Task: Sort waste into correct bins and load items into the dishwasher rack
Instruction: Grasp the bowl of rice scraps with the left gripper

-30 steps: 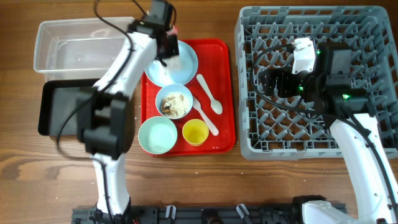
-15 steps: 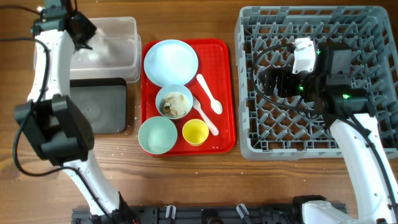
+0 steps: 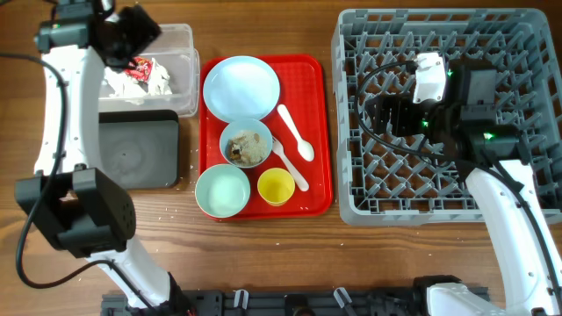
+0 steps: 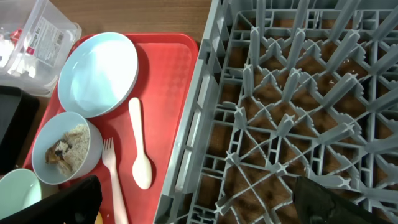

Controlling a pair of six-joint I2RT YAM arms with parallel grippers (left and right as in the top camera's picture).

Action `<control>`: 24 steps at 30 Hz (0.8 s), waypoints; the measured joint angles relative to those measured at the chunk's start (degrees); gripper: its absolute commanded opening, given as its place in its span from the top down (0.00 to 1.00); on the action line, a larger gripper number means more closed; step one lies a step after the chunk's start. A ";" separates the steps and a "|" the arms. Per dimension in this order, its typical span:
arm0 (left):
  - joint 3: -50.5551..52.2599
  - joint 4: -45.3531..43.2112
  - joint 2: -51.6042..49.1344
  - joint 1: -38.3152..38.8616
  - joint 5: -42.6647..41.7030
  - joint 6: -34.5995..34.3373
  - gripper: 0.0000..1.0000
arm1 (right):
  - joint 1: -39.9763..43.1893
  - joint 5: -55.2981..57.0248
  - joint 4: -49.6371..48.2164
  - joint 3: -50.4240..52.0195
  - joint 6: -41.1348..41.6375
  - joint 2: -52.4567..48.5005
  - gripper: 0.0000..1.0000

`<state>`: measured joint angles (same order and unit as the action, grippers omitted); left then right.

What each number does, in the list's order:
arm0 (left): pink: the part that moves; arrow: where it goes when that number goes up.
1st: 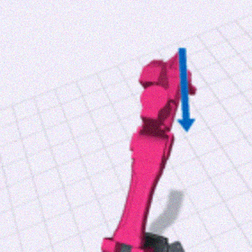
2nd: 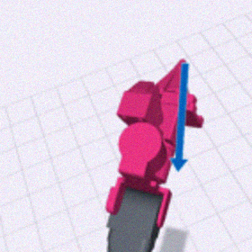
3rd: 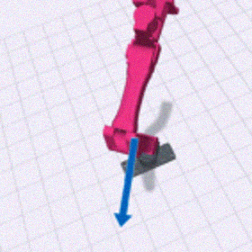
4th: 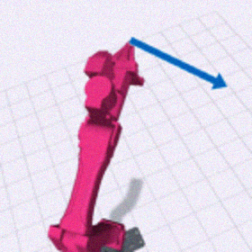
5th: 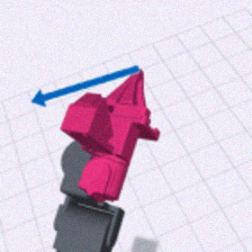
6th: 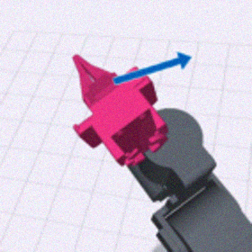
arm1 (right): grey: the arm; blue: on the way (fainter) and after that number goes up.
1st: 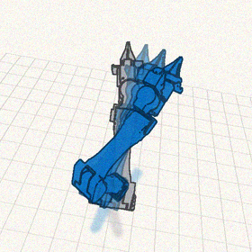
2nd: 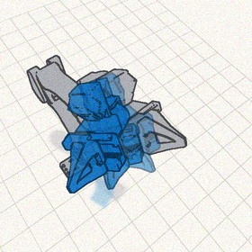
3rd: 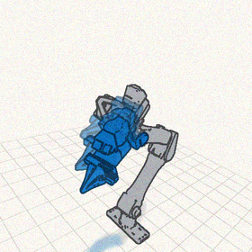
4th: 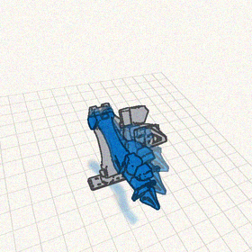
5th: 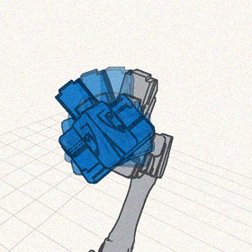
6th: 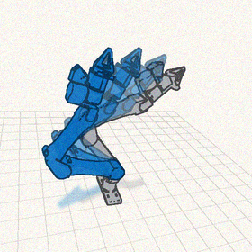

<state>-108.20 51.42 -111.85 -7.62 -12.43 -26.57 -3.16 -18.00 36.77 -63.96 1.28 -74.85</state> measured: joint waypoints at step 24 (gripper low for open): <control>18.18 5.29 1.25 32.96 -0.70 10.75 0.37 | 0.00 0.00 -0.76 0.00 0.00 -0.09 0.00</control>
<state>-90.02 56.71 -110.61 25.34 -13.13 -15.81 -3.16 -18.00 36.01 -63.96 1.28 -74.94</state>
